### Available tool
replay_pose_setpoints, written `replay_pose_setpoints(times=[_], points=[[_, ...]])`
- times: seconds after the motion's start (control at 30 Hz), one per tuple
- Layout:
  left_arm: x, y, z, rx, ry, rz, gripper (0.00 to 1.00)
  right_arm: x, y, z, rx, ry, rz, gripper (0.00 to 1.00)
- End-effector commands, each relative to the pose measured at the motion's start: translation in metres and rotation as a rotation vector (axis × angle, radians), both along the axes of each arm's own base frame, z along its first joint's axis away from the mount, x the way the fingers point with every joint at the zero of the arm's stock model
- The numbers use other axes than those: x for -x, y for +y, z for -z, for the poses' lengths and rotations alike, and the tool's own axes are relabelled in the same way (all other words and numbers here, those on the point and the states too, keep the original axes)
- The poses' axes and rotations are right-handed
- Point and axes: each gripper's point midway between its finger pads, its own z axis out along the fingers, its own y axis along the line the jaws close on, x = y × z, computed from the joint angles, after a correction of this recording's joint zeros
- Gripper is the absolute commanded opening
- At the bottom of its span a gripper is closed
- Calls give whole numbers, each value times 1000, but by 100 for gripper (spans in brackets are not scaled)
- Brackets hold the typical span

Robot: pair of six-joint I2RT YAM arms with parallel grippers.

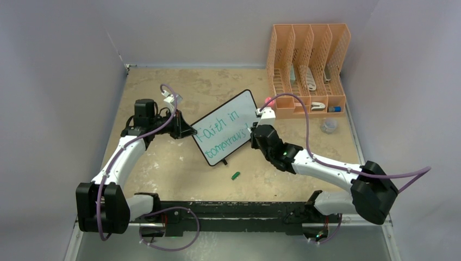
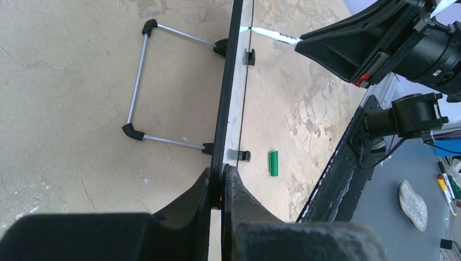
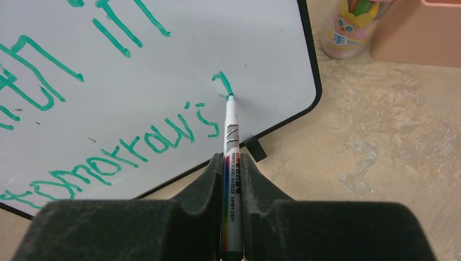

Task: Write a sentence on the whiteboard

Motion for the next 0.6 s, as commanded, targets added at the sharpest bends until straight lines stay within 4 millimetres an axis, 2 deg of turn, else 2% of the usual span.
replay_pose_setpoints(times=[0.0,0.37,0.57], points=[[-17,23,16,-129,-43,-90,0,3,-1,4,-18,23,11,0],[-16,23,16,-129,-45,-90,0,5,2,15,-2,77,7,0],[-17,23,16,-129,-46,-90,0,8,8,10,-30,69,-30,0]])
